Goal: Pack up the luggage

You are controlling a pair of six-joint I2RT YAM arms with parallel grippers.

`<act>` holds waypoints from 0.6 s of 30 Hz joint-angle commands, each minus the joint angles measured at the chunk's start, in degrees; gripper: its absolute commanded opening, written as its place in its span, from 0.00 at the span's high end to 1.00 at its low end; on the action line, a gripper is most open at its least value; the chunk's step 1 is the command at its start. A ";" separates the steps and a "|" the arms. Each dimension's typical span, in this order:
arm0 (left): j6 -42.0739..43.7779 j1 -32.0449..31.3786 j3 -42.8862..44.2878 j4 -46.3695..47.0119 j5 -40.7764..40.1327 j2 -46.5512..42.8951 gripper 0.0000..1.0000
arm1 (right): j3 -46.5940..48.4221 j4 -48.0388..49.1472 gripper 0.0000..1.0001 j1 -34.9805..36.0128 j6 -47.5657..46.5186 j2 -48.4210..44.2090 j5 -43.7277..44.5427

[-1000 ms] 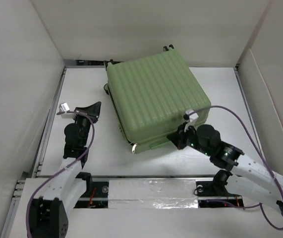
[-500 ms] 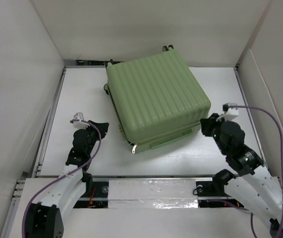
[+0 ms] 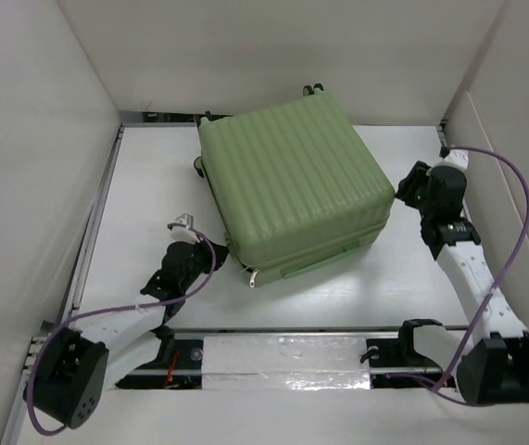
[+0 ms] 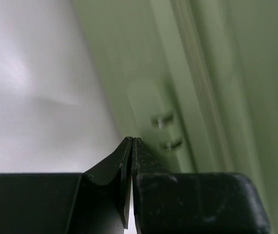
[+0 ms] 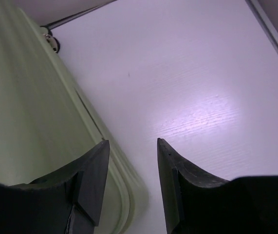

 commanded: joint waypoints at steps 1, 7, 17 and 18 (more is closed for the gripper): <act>-1.48 -8.23 2.21 7.23 -1.60 2.33 1.00 | 8.31 4.83 0.49 -0.92 -1.60 8.18 -8.14; -2.89 -19.31 3.35 8.63 -9.43 3.74 1.00 | 27.60 -2.00 0.42 0.38 -7.22 30.50 -20.95; -1.93 -33.01 19.13 19.27 -9.62 22.36 1.00 | 30.21 3.41 0.32 4.36 -5.22 30.11 -18.19; -1.06 -34.25 20.74 19.53 -9.71 25.59 1.00 | 29.69 3.85 0.31 2.70 -4.86 29.22 -18.09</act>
